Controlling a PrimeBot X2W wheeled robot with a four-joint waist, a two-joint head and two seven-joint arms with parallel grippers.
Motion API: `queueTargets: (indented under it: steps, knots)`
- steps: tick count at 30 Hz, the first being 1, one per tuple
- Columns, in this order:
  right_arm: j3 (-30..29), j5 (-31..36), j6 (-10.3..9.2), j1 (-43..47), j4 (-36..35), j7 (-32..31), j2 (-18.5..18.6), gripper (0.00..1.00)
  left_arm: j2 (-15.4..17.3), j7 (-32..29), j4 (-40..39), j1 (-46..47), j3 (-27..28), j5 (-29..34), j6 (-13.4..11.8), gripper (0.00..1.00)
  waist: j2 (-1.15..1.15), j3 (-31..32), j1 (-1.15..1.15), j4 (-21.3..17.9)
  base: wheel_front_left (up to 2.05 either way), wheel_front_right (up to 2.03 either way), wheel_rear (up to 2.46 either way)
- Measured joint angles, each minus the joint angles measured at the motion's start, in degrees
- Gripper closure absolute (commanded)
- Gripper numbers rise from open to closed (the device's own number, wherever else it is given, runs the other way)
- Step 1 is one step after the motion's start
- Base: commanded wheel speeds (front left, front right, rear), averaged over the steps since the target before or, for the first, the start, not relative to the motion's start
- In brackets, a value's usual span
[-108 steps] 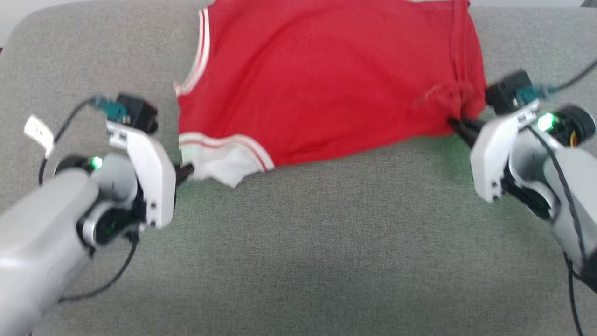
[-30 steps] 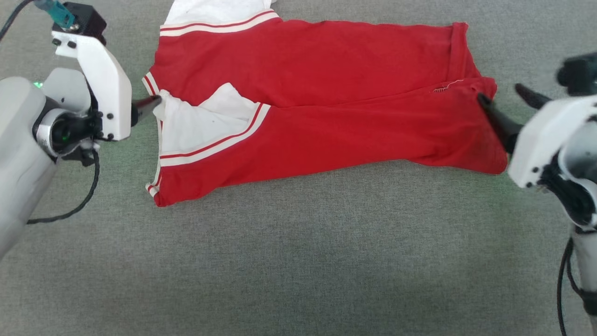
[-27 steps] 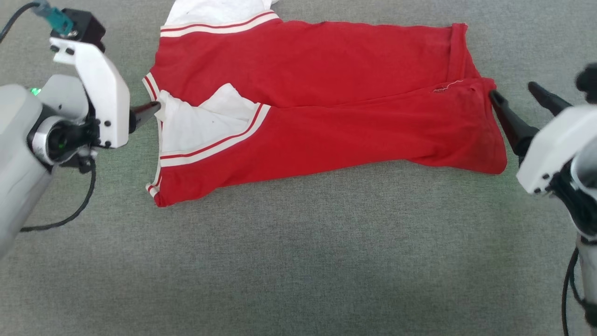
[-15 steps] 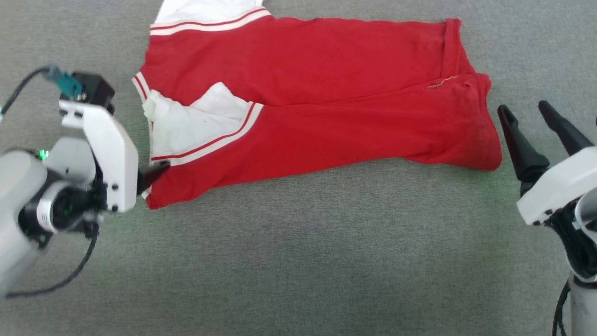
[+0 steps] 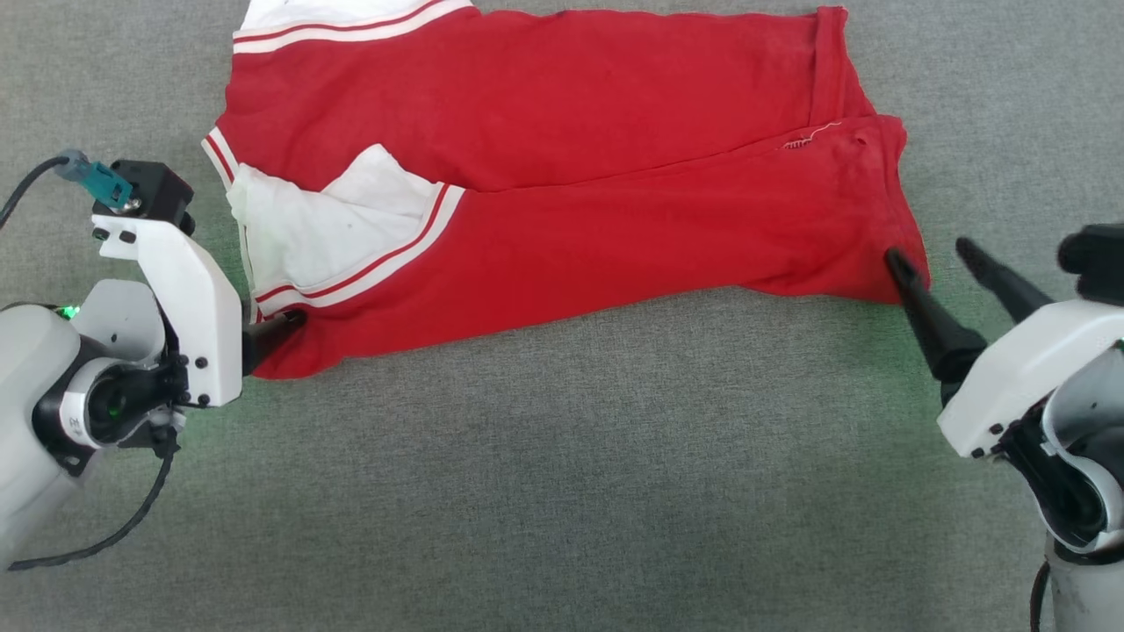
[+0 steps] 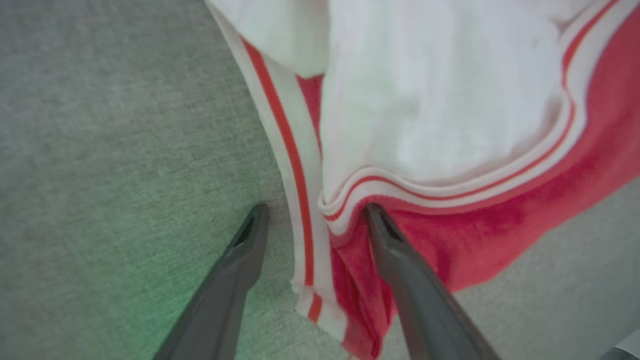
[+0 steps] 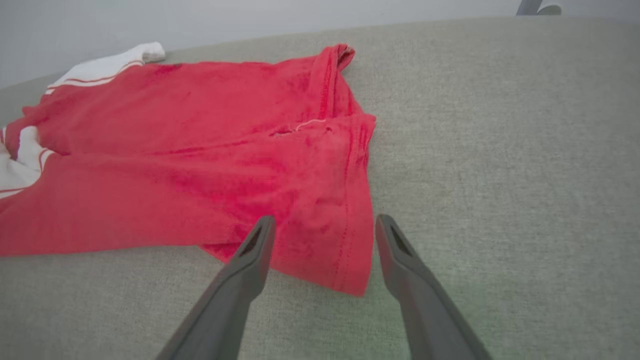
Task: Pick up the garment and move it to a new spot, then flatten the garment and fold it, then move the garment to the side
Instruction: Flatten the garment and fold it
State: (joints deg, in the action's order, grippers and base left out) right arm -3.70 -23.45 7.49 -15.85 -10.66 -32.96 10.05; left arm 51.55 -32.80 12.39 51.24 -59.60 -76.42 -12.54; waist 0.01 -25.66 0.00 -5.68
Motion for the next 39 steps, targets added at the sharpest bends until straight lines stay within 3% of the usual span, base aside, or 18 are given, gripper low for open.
queueTargets:
  steps: [1, 10, 22, 23, 25, 30, 39]
  knots:
    - [0.2, -0.3, 0.0, -0.1, 0.4, -1.0, 0.3, 0.0, -0.3, 0.0, 0.7, 0.1, 0.0, 0.0, 0.5, 1.0, 0.0, -0.1, 0.0, 0.0, 0.0, 0.0, 0.0]
    - [1.8, -1.6, 0.0, -7.1, 9.0, -9.9, 3.0, 0.0, -4.0, 0.1, 5.5, 2.4, -0.5, 0.8, 3.8, 1.0, 0.0, -0.8, 0.0, 2.1, 0.0, 0.0, 0.0]
    - [5.2, -1.4, 0.0, -13.6, 20.4, -19.1, 5.8, 0.0, -7.8, 0.8, 8.6, 3.7, -1.0, 1.4, 6.3, 1.0, 0.0, -1.0, 0.0, 5.4, 0.0, 0.0, 0.0]
    - [5.8, -1.7, -0.01, -14.2, 21.0, -20.0, 6.2, 0.15, -8.0, 1.0, 9.0, 3.7, -1.0, 1.4, 6.5, 1.0, 0.0, -0.9, 0.0, 5.5, 0.0, 0.0, 0.0]
    - [6.5, -2.5, -0.01, -15.0, 22.0, -21.1, 6.8, 1.0, -8.3, 1.1, 9.4, 3.7, -1.0, 1.4, 6.7, 1.0, 0.0, -0.9, 0.0, 5.7, 0.0, 0.0, 0.0]
    - [7.3, -5.2, 0.0, -15.3, 21.4, -23.2, 7.4, 1.0, -8.2, 1.2, 9.4, 3.7, -1.0, 0.8, 6.8, 1.0, 0.0, -0.5, 0.0, 5.8, 0.0, 0.0, 0.0]
    - [6.6, -9.7, 0.01, -9.7, 12.5, -30.1, 10.8, 1.0, -3.7, -0.2, 1.1, -0.6, -0.9, -1.3, 2.6, 1.0, 0.0, 1.6, 0.0, 6.3, 0.0, 0.0, 0.0]
